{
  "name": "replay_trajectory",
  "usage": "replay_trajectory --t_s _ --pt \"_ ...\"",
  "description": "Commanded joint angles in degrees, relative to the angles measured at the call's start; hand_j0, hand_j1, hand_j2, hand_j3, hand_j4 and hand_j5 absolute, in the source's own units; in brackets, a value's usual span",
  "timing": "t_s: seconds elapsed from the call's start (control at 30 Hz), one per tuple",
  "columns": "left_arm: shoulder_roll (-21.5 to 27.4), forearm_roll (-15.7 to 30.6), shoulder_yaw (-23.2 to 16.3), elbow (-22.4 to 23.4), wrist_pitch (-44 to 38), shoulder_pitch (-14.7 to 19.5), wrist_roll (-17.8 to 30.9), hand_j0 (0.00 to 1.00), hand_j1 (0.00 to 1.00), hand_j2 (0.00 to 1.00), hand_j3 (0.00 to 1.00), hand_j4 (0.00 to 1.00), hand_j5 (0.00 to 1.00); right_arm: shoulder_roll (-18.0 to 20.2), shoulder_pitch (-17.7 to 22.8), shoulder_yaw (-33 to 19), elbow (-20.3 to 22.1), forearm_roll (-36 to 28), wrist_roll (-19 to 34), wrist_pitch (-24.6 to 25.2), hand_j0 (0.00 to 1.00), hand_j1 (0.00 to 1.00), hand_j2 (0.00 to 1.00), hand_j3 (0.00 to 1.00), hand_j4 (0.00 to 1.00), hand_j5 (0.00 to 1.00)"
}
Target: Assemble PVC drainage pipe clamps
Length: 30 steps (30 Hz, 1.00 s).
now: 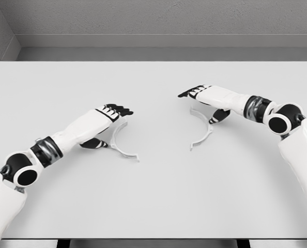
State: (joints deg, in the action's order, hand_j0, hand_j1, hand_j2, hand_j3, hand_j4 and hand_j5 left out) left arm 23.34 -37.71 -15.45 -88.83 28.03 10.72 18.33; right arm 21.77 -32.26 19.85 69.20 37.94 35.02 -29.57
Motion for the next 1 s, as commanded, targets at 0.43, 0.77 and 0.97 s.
replay_trajectory --t_s 0.43,0.77,0.97 --pt "-2.9 0.3 -1.0 -0.5 -0.1 0.4 0.1 1.0 1.0 1.0 1.0 1.0 1.0 -1.9 0.1 0.1 0.1 -0.8 0.0 0.1 1.0 1.0 1.0 1.0 1.0 1.0" --pt "-3.6 0.2 -1.8 0.1 -0.2 1.6 0.1 1.0 1.0 1.0 1.0 1.0 1.0 -2.1 0.1 -0.9 0.1 -0.9 0.0 0.1 1.0 1.0 1.0 1.0 1.0 1.0" --pt "-4.7 0.1 -2.2 1.4 -0.2 3.3 0.1 1.0 1.0 1.0 1.0 1.0 1.0 -0.2 0.1 -1.6 0.1 -0.9 0.0 0.1 1.0 1.0 1.0 1.0 1.0 1.0"
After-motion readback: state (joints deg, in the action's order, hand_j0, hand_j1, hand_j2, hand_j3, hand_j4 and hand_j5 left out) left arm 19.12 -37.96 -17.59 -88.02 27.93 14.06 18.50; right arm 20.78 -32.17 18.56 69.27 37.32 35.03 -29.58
